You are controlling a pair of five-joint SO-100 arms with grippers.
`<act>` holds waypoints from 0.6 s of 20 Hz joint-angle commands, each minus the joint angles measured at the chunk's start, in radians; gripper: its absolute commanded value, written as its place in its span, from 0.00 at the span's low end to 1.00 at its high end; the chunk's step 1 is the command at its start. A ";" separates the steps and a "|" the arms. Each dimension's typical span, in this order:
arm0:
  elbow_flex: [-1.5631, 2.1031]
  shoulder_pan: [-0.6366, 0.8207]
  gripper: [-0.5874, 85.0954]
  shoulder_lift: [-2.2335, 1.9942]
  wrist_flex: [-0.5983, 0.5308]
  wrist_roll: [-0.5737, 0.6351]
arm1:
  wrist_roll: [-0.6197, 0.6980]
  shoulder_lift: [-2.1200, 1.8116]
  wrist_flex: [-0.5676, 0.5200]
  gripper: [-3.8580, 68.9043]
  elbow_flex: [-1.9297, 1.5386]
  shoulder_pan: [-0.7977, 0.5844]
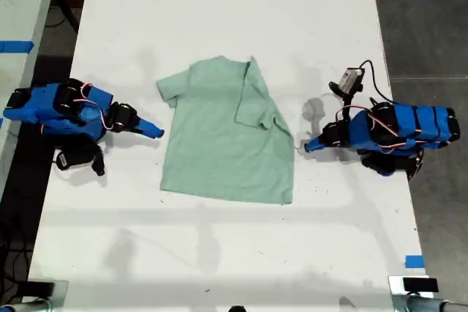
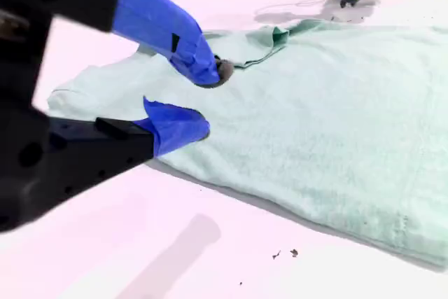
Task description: Fold t shirt
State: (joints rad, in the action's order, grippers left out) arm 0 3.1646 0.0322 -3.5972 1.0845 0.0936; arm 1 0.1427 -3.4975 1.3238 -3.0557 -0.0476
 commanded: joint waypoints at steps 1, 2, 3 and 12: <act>-0.002 0.008 0.10 -0.006 -0.014 0.002 | 0.003 -0.009 0.002 0.14 -0.054 0.011; -0.002 0.008 0.10 -0.006 -0.014 0.002 | 0.003 -0.009 0.002 0.14 -0.054 0.012; -0.002 0.008 0.10 -0.006 -0.014 0.002 | 0.005 -0.009 0.002 0.14 -0.054 0.012; -0.002 0.008 0.10 -0.006 -0.014 0.002 | 0.005 -0.009 0.002 0.15 -0.054 0.009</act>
State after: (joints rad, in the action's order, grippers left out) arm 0 3.1646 0.0322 -3.5972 1.0845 0.0936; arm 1 0.1427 -3.4975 1.3238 -3.0557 -0.0476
